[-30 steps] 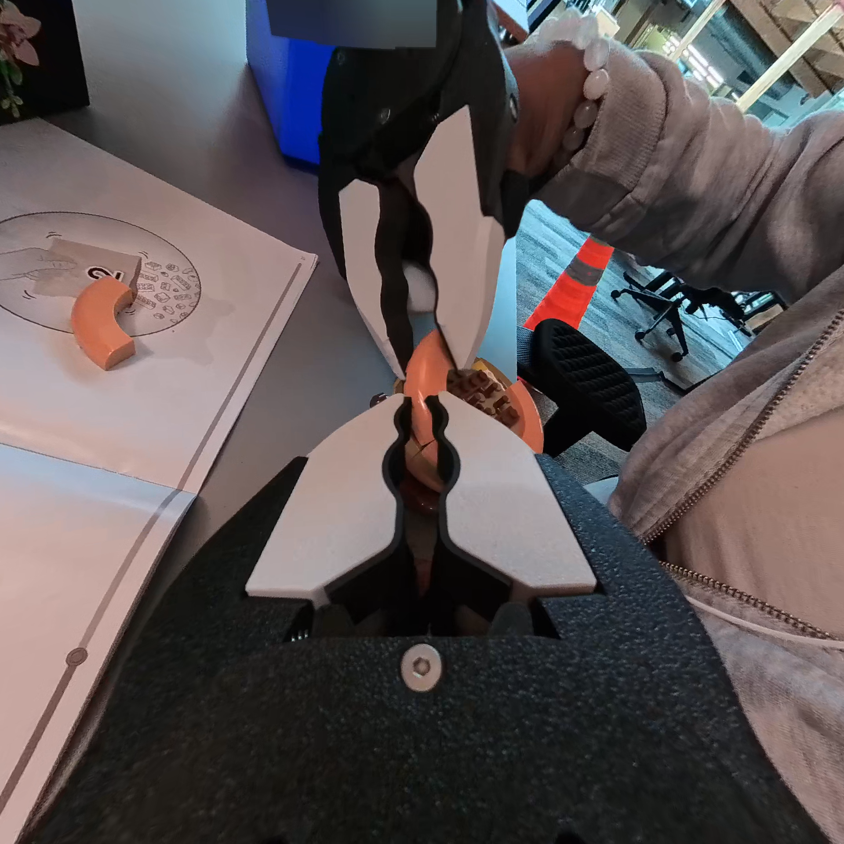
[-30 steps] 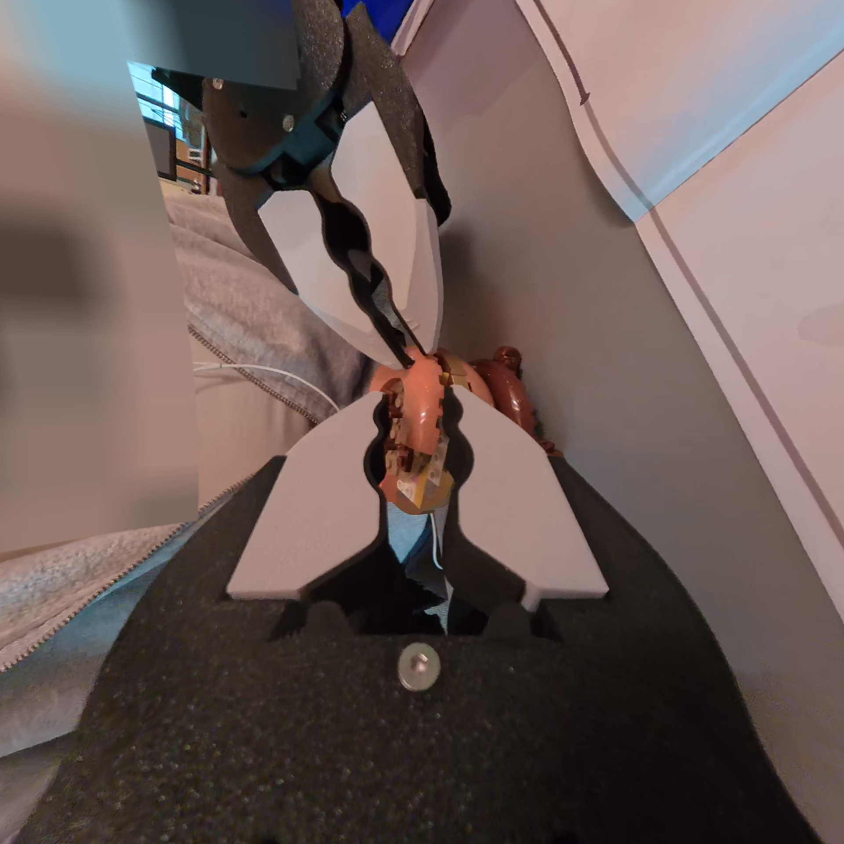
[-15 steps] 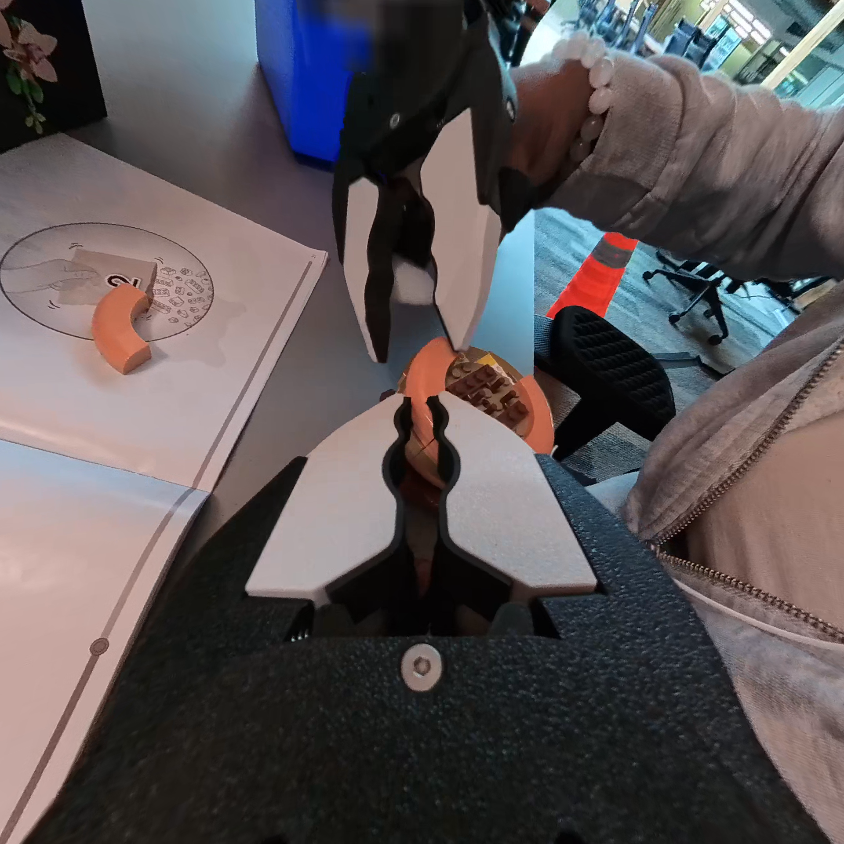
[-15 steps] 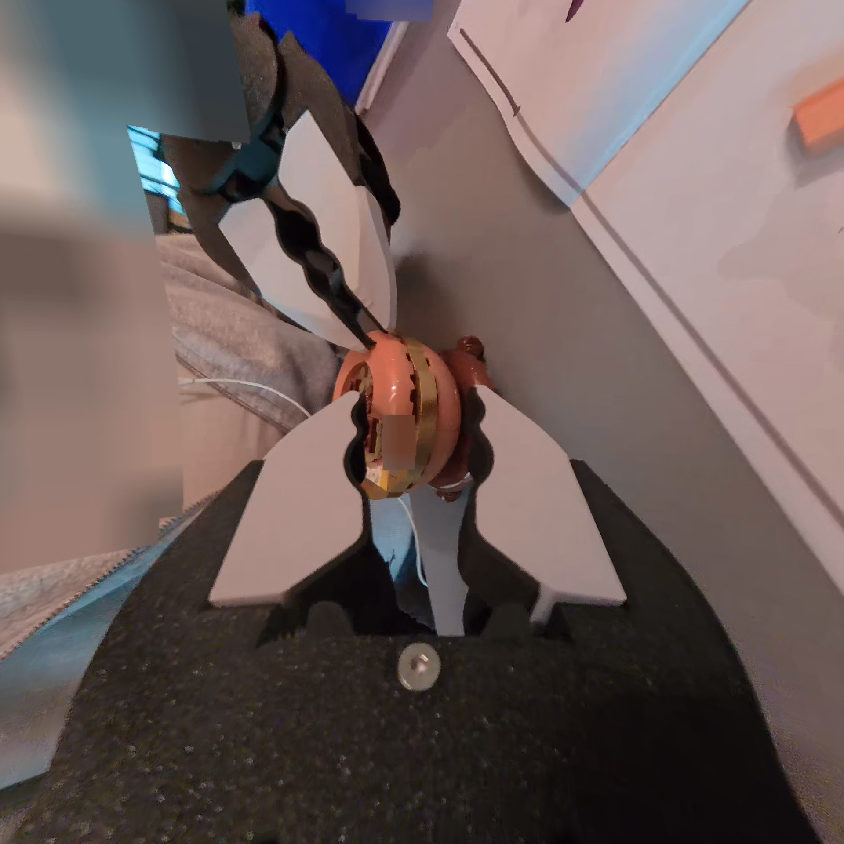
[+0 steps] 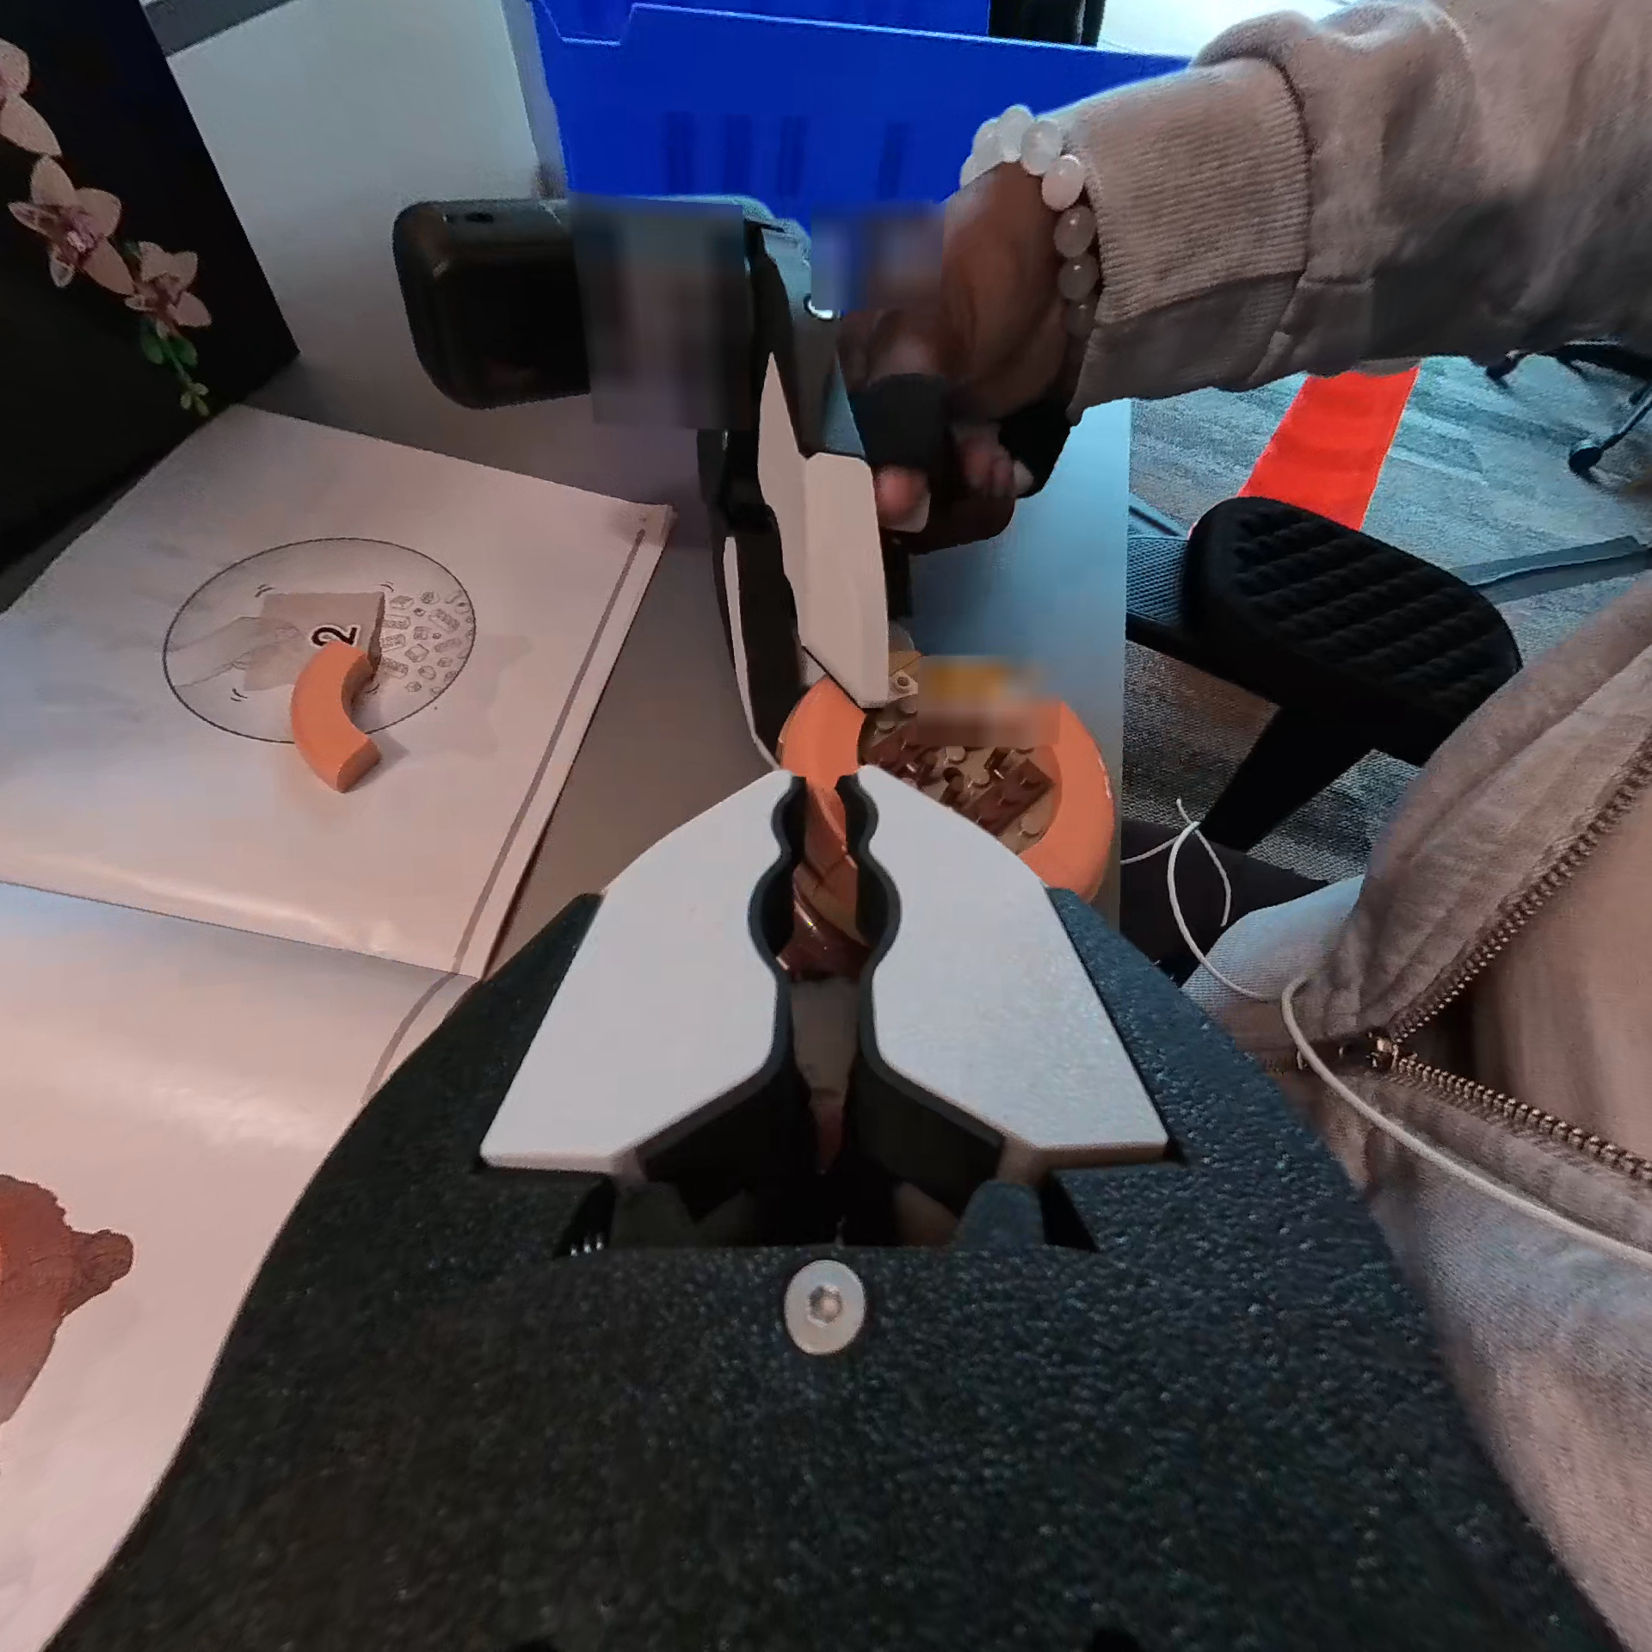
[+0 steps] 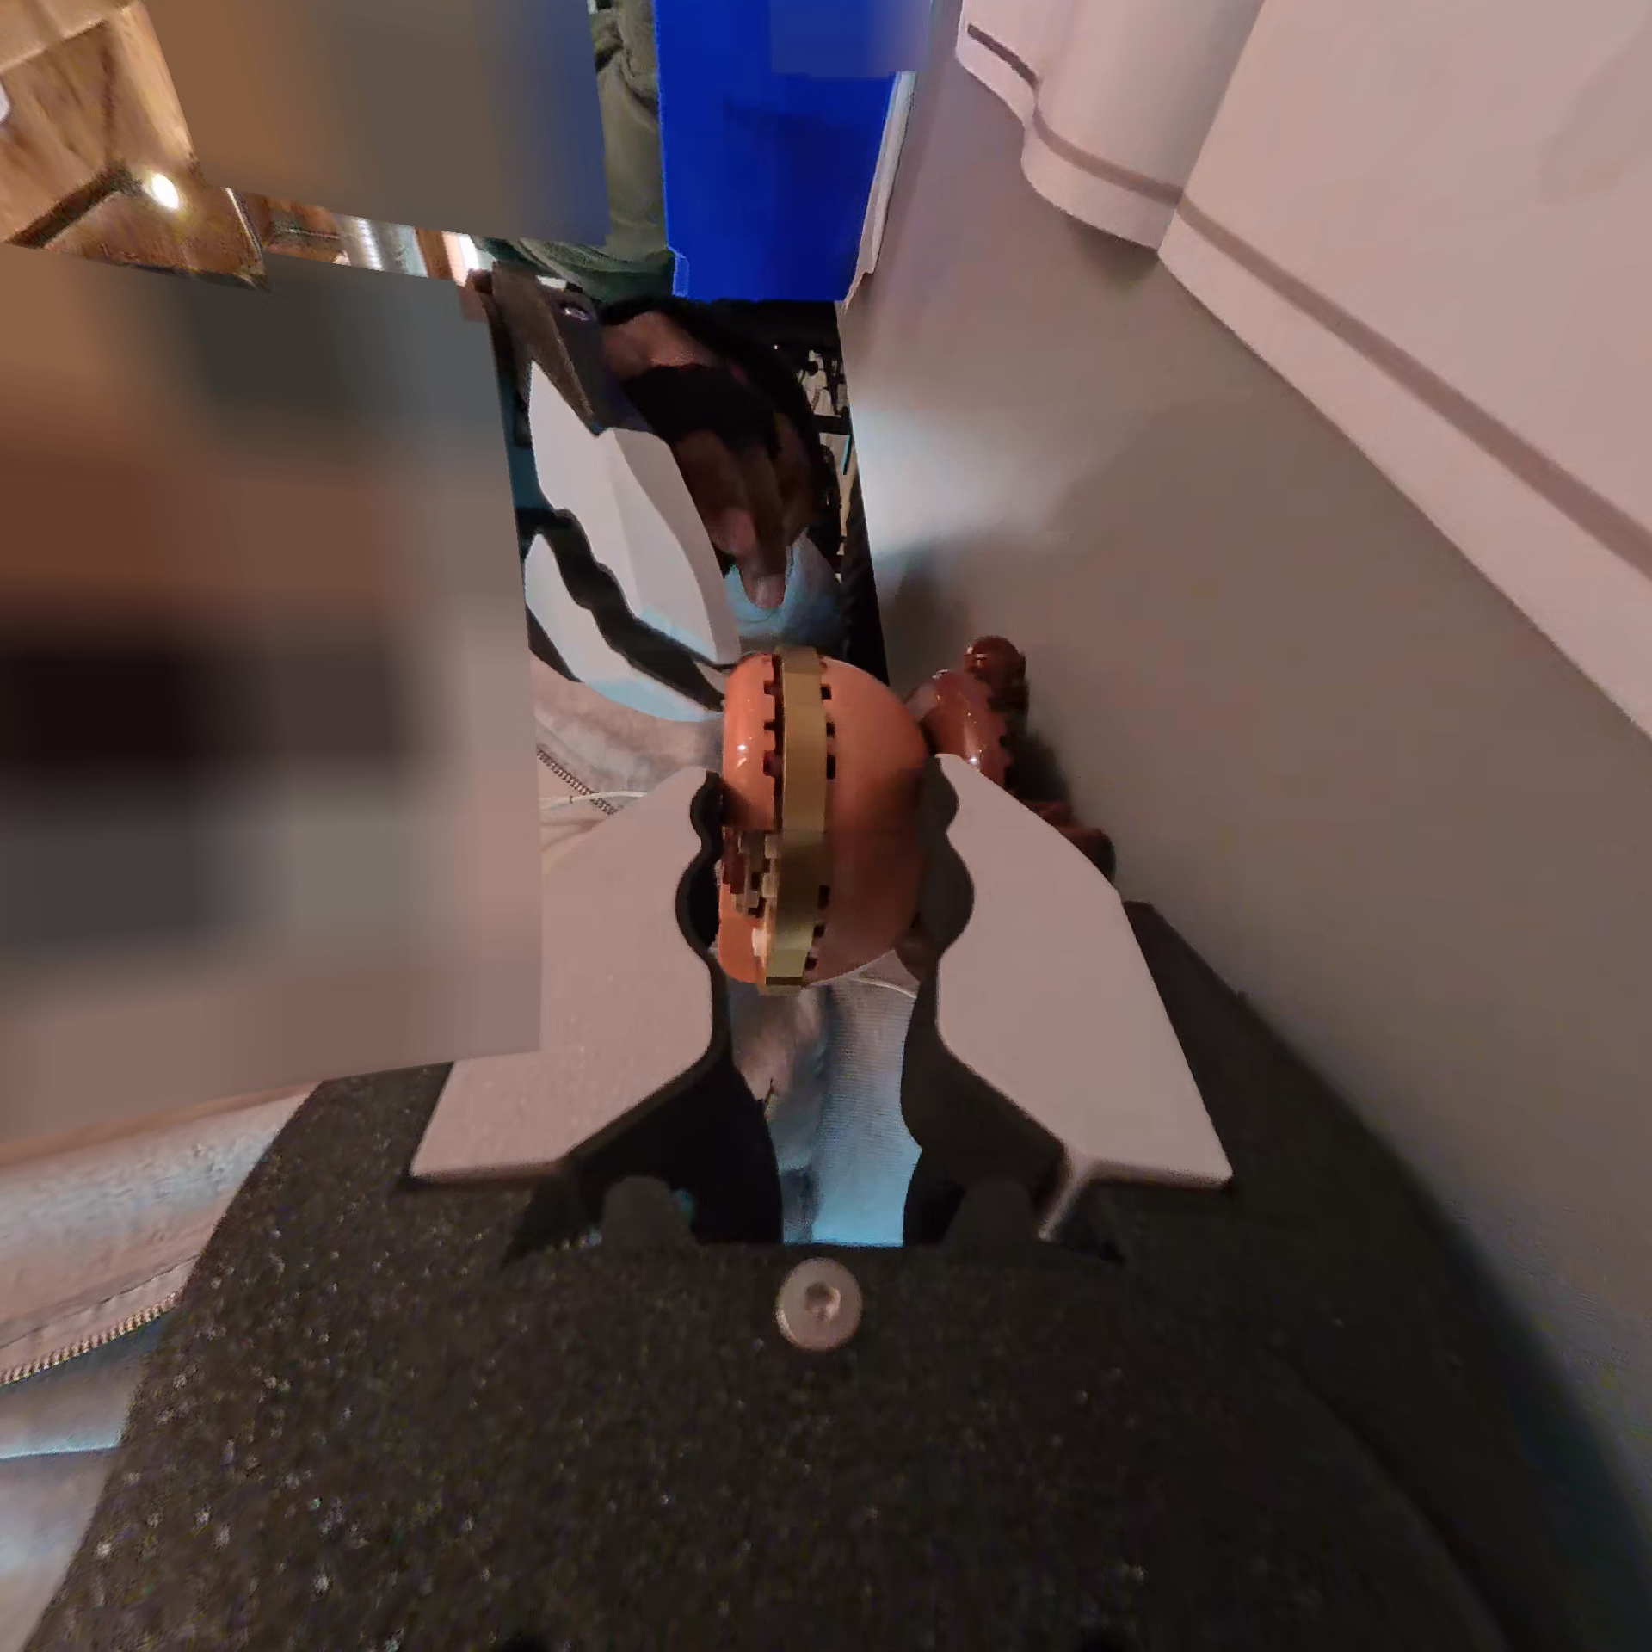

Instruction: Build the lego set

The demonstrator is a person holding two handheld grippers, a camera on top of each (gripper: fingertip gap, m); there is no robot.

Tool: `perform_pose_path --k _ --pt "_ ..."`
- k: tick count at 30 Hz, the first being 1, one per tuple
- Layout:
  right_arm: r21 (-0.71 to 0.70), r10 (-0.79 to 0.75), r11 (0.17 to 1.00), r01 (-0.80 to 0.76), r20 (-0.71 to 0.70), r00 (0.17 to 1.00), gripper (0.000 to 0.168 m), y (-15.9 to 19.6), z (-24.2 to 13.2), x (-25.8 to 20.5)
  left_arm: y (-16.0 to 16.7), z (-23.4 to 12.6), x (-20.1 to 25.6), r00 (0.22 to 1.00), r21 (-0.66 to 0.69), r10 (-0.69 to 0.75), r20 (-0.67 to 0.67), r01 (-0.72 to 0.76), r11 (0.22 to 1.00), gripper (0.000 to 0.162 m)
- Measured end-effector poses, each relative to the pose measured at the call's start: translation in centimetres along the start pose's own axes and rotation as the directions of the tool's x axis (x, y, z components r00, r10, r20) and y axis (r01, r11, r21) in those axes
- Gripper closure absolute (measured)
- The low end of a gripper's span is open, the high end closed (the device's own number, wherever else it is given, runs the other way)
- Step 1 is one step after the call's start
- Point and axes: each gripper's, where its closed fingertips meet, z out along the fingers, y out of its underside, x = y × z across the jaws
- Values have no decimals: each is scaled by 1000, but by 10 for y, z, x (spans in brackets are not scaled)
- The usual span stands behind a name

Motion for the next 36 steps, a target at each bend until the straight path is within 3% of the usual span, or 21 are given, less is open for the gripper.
perform_pose_path --k 17,20,22,25,32,36 --pt "-1 -61 998 61 -29 998 130 2 1 0 -2 1 1 998 71 15 57 -19 997 161" --pt "21 -63 998 63 -30 998 130 2 1 0 2 -4 -2 991 94 -130 32 127 987 130" --pt "39 -66 997 67 -32 997 131 2 1 0 4 -11 -3 922 134 -373 -101 384 913 117" --pt "60 -69 996 71 -39 997 131 2 1 0 9 -19 -1 710 78 -633 -309 682 727 119" --pt "107 -61 992 65 -43 997 131 0 2 -1 15 -4 10 493 -150 -778 -389 799 582 113" --pt "125 -57 990 62 -40 998 131 0 2 0 19 3 7 405 -216 -828 -388 834 508 123"
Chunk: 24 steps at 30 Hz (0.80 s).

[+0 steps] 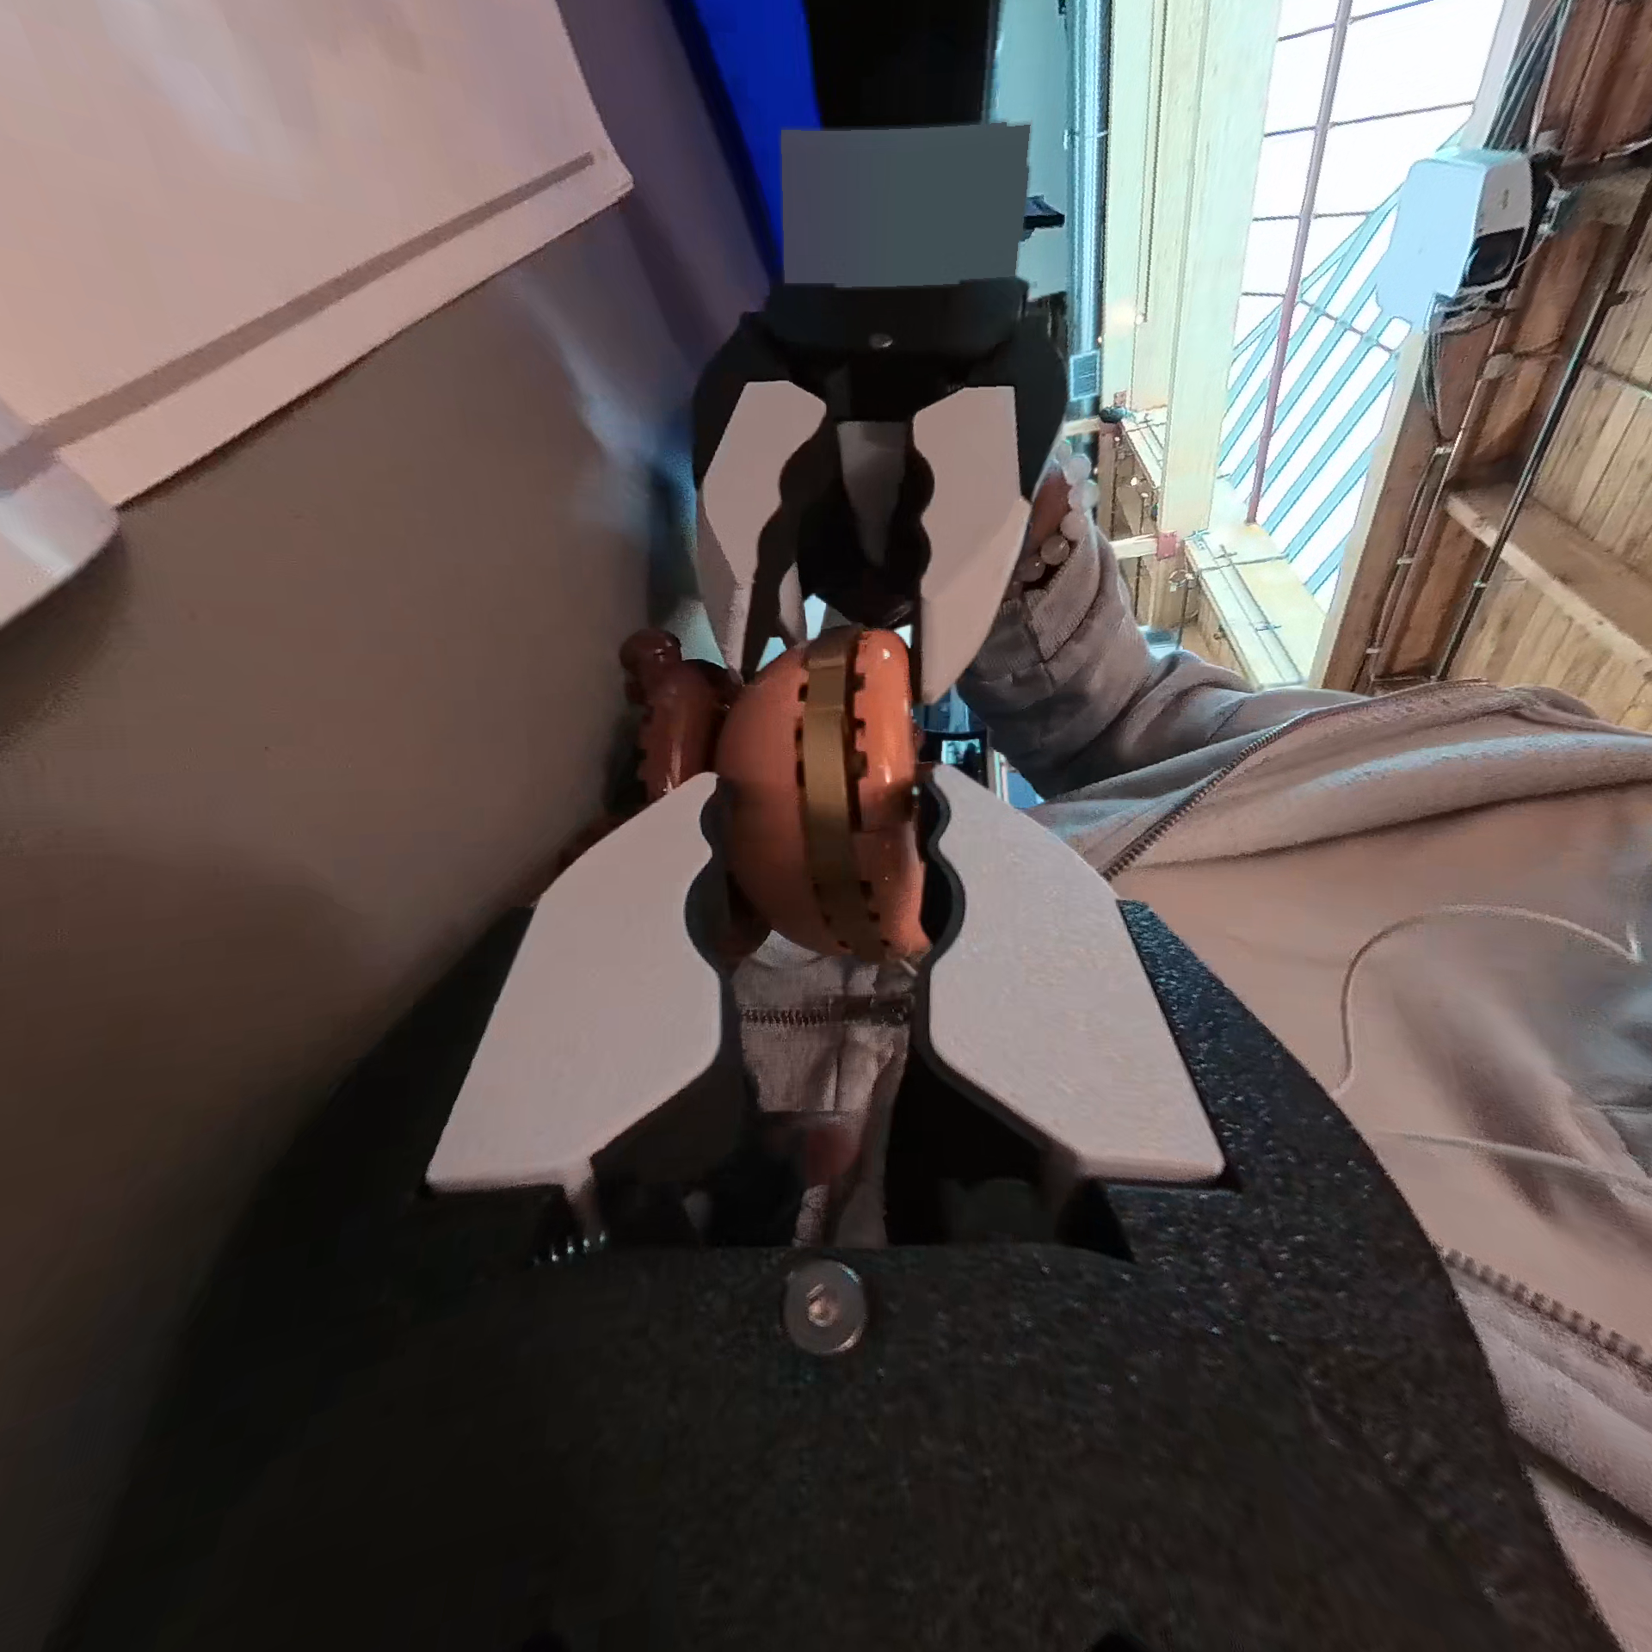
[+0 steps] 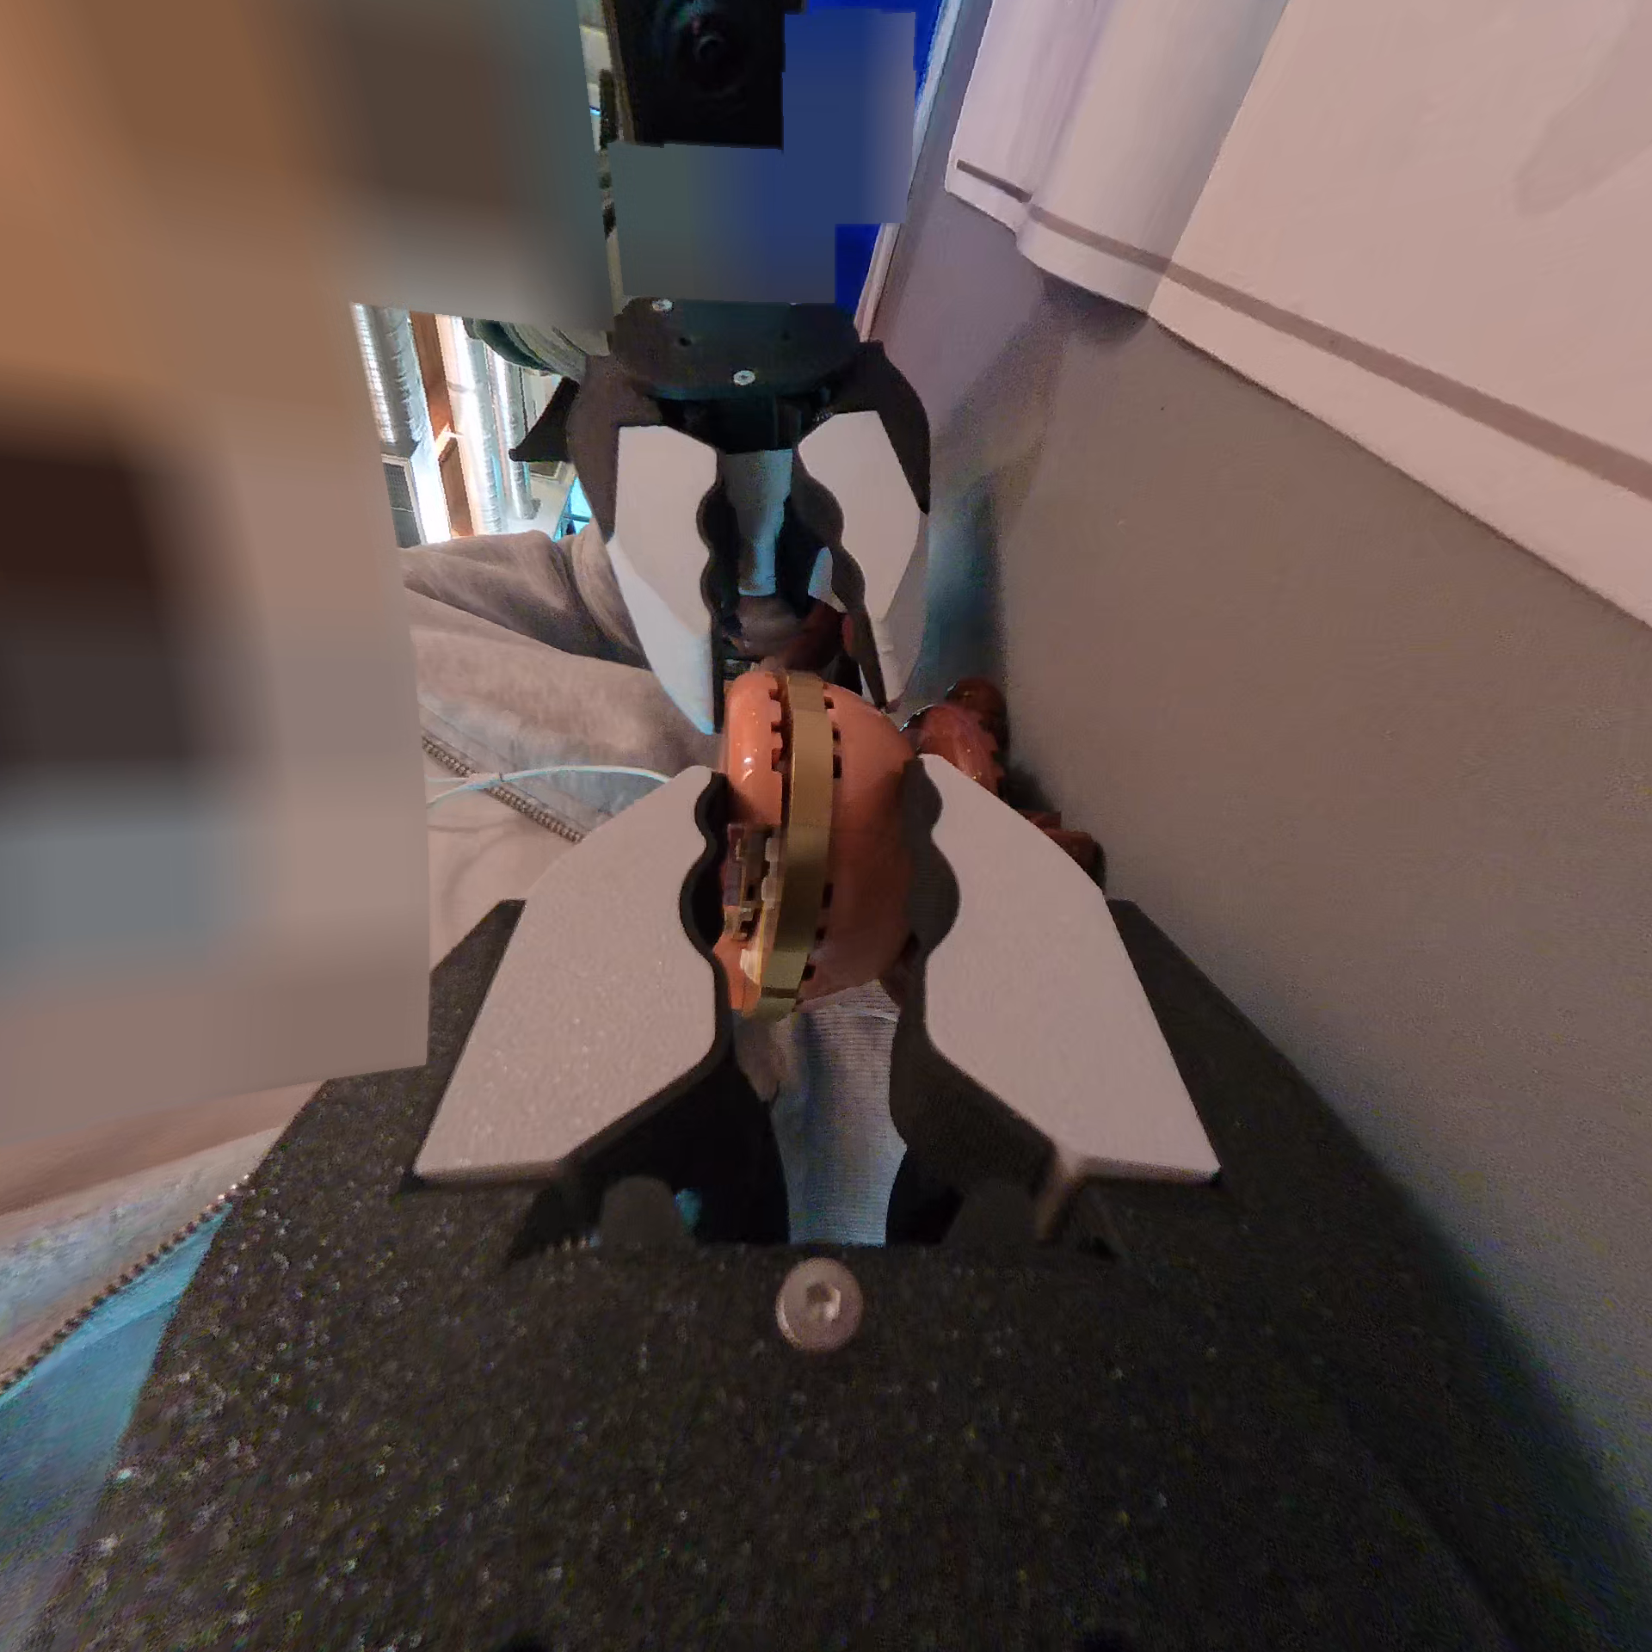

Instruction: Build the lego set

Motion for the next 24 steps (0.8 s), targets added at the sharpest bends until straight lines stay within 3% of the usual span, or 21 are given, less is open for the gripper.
perform_pose_path --k 9,10,11,15,17,21,24 --pt "38 -37 999 36 19 999 135 -1 0 -2 0 1 0 999 10 37 -12 -37 999 128" --pt "72 -57 996 53 48 997 156 -6 -1 -8 -5 -1 3 998 51 64 -14 -64 997 131" --pt "77 -83 994 80 43 996 159 -8 0 -10 -9 -2 5 995 84 96 -17 -94 992 152" --pt "18 -129 992 128 39 991 158 -3 0 -15 3 2 8 980 34 197 18 -197 980 152" --pt "32 -100 995 98 67 993 140 -6 0 -16 0 1 19 978 37 208 -31 -207 978 147" --pt "50 -119 992 114 114 986 159 -7 0 -28 -5 2 25 980 49 192 -51 -190 981 153" --pt "34 -143 989 140 94 985 159 -7 -4 -35 -5 5 34 983 62 176 -57 -173 983 153"
